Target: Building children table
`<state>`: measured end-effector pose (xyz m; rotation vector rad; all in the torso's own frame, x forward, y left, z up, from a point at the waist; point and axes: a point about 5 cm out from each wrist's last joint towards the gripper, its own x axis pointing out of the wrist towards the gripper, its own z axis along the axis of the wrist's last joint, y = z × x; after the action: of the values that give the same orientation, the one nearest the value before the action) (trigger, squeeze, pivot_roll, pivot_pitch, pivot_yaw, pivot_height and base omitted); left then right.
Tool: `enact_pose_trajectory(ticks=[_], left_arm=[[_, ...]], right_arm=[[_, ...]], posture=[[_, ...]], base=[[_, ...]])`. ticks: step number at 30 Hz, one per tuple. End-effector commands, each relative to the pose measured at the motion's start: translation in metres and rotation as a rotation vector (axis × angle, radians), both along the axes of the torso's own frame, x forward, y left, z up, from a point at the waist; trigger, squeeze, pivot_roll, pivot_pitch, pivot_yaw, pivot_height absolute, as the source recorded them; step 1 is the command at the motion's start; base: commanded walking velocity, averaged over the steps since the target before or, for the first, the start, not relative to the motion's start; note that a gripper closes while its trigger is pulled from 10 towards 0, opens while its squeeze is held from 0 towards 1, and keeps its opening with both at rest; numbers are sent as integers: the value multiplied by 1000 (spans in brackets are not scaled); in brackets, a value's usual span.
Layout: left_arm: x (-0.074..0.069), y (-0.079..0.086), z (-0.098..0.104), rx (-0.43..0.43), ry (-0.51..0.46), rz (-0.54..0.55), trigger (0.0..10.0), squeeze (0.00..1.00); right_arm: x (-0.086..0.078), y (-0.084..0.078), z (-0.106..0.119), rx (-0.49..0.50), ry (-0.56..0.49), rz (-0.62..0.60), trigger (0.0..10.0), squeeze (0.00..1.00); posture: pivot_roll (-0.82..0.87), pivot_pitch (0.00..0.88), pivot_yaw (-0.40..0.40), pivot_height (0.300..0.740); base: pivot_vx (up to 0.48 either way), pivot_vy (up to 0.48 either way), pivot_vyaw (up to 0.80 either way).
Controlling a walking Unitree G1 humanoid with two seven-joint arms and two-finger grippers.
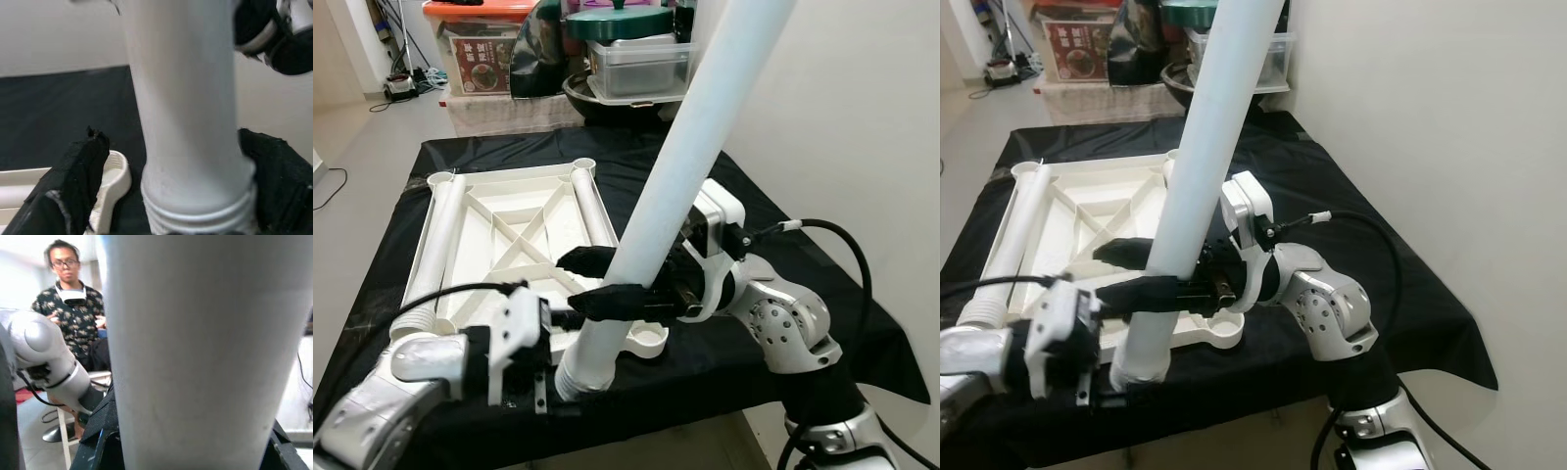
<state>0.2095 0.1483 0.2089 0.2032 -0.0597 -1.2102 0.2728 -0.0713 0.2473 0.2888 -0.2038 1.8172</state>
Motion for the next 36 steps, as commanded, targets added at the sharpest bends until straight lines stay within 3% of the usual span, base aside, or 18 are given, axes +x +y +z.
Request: enact_pose_trajectory(ticks=[1,8,9,10,11,12,13,14,15,16,17,18,19,21,22,25,34,36], left_arm=[[-11,5,2,-20,31,22,10000,1000],[-33,26,-15,50,85,155,10000,1000],[-33,29,-15,47,66,202,10000,557],[-33,29,-15,47,66,202,10000,557],[-27,37,-15,38,8,340,10000,557],[-27,37,-15,38,8,340,10000,557],[-22,45,-16,22,-19,462,10000,286],[-22,45,-16,22,-19,462,10000,286],[-14,55,-18,12,-47,623,10000,0],[-9,65,-22,-2,-59,765,10000,0],[-9,65,-22,-2,-59,765,10000,0],[-6,73,-25,-29,-42,883,10000,0],[-6,73,-25,-29,-42,883,10000,0],[-5,80,-29,-68,-23,1007,10000,0],[-5,80,-29,-68,-23,1007,10000,0],[-6,84,-33,-139,-28,1137,10000,0],[-4,73,-38,-197,-10,1152,10000,0],[-3,62,-40,-221,13,1126,10000,0]], right_arm=[[10,-12,2,-20,-31,-74,0,0],[34,-29,-6,-106,-64,-273,0,0],[41,-31,-9,-125,-68,-338,0,0],[41,-31,-9,-125,-68,-338,0,0],[47,-32,-12,-144,-73,-402,0,0],[47,-32,-12,-144,-73,-402,0,0],[50,-33,-16,-165,-82,-439,0,0],[50,-33,-16,-165,-82,-439,0,0],[52,-33,-21,-189,-89,-468,0,0],[53,-33,-26,-217,-96,-493,0,0],[53,-33,-26,-217,-96,-493,0,0],[54,-32,-31,-249,-118,-508,0,0],[54,-32,-31,-249,-118,-508,0,0],[55,-33,-37,-296,-153,-522,0,0],[55,-33,-37,-296,-153,-522,0,0],[50,-32,-50,-380,-226,-519,0,0],[51,-28,-65,-438,-308,-580,0,0],[51,-27,-67,-437,-308,-601,0,0]], posture=[[79,0,-31,740],[93,0,-42,740],[103,0,-48,740],[103,0,-48,740],[107,0,-49,740],[107,0,-49,740],[107,0,-50,740],[107,0,-50,740],[108,0,-54,740],[109,0,-56,740],[109,0,-56,740],[109,0,-62,740],[109,0,-62,740],[113,0,-68,740],[113,0,-68,740],[115,0,-70,740],[108,0,-67,740],[109,0,-63,740]], base=[[0,0,0],[0,0,0],[0,0,0],[0,0,0],[0,0,0],[0,0,0],[0,0,0],[0,0,0],[0,0,0],[0,0,0],[0,0,0],[0,0,0],[0,0,0],[0,0,0],[0,0,0],[0,0,0],[0,0,0],[0,0,0]])
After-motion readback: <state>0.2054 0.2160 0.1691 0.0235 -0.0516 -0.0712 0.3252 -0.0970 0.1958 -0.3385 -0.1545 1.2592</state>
